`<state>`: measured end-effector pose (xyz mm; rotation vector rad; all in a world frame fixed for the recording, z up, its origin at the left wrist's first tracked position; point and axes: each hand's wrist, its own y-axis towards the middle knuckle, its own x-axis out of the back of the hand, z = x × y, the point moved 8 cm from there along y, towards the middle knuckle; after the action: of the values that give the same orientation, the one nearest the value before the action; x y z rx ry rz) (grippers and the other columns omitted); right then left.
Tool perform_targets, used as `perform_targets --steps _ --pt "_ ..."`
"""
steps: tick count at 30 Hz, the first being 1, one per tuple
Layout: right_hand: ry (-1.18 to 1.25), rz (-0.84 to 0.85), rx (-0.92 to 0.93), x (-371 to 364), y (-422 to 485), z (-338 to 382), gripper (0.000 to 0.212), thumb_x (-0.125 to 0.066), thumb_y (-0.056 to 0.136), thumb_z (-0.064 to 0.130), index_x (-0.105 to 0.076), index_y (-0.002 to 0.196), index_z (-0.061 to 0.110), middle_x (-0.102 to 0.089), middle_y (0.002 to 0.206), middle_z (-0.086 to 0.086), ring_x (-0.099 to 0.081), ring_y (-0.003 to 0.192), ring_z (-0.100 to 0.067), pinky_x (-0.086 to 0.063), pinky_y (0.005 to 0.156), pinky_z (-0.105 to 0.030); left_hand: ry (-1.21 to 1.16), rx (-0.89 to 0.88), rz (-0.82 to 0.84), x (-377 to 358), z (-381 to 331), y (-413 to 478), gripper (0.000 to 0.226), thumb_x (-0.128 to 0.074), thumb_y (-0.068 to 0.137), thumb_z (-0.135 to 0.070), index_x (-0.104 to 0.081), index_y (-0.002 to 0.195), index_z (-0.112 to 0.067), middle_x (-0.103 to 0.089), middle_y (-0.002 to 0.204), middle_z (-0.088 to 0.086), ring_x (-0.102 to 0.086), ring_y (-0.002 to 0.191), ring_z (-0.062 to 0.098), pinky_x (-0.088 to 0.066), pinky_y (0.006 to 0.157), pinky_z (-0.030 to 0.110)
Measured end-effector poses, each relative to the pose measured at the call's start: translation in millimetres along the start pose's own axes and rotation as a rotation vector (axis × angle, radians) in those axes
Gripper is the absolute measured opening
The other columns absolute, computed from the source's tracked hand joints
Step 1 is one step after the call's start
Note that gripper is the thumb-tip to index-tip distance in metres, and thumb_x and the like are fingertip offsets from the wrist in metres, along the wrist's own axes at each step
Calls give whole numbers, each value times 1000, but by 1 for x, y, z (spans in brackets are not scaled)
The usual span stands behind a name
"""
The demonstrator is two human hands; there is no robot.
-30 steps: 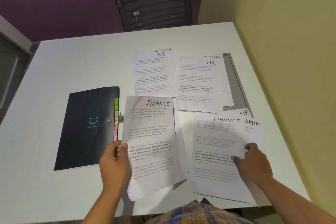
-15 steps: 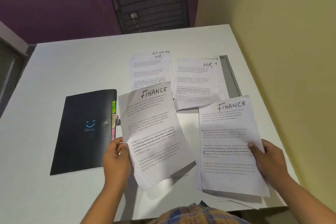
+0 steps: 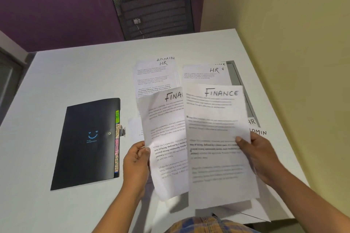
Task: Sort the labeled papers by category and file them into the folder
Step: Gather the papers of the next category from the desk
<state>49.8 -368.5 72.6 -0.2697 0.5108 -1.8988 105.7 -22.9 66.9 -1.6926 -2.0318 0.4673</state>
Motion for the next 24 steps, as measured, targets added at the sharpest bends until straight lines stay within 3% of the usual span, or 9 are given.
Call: perform_targets --steps 1,4,9,11,13,16,21,23,24 --pt "-13 53 -16 -12 1 -1 60 -82 71 48 -68 116 10 -77 106 -9 -75 95 -31 -60 83 -45 -20 24 42 -6 1 -2 17 -50 101 -8 -64 110 -13 -76 101 8 -72 86 26 -60 71 34" --pt "-39 155 -82 -41 3 -9 30 -69 90 21 -67 118 11 -76 112 -9 -74 99 -28 -59 89 -45 -51 57 126 -18 0 -10 18 -49 102 -10 -65 109 -14 -76 103 12 -70 88 30 -56 83 45" --pt "35 195 -139 -57 2 -19 30 -60 91 -9 -66 118 0 -74 113 -19 -71 104 -39 -52 96 -55 -22 90 215 -31 -3 -19 34 -44 103 -38 -69 108 -15 -77 100 8 -74 87 25 -58 76 37" --pt "55 185 -137 -56 3 -22 35 -58 89 -15 -65 120 0 -73 115 -20 -70 106 -40 -51 98 -55 -13 61 255 -35 -7 -21 25 -55 100 -30 -69 110 -13 -77 101 9 -74 78 19 -56 62 26" --pt "4 168 -95 -55 1 -15 34 -59 89 -15 -67 118 2 -75 112 -15 -71 104 -36 -57 91 -50 -62 33 281 -38 -14 -25 18 -60 96 -12 -68 112 -8 -77 104 11 -76 80 20 -57 59 23" --pt "-196 133 70 -55 -4 8 27 -69 87 -4 -73 108 14 -79 101 1 -75 96 -22 -62 78 -31 -144 -62 293 -38 -30 -30 21 -57 93 5 -69 108 -4 -78 98 6 -76 87 18 -59 66 23" --pt "-239 61 233 -54 -9 31 18 -79 80 8 -74 87 24 -78 79 16 -75 77 -5 -56 67 -18 19 -346 235 -31 -55 -31 27 -68 86 3 -74 87 -23 -78 85 -13 -73 83 4 -56 72 15" --pt "-291 44 258 -57 -12 33 26 -79 80 6 -66 75 27 -68 58 24 -67 59 5 -49 62 -13 94 -377 201 -31 -54 -28 32 -73 83 3 -73 83 -29 -75 78 -25 -70 79 -7 -52 72 8" --pt "-285 61 274 -60 -14 35 27 -78 80 1 -67 76 25 -69 58 22 -67 60 5 -48 61 -9 135 -419 205 -34 -58 -28 31 -74 81 4 -74 86 -27 -74 79 -25 -69 80 -9 -51 73 6"
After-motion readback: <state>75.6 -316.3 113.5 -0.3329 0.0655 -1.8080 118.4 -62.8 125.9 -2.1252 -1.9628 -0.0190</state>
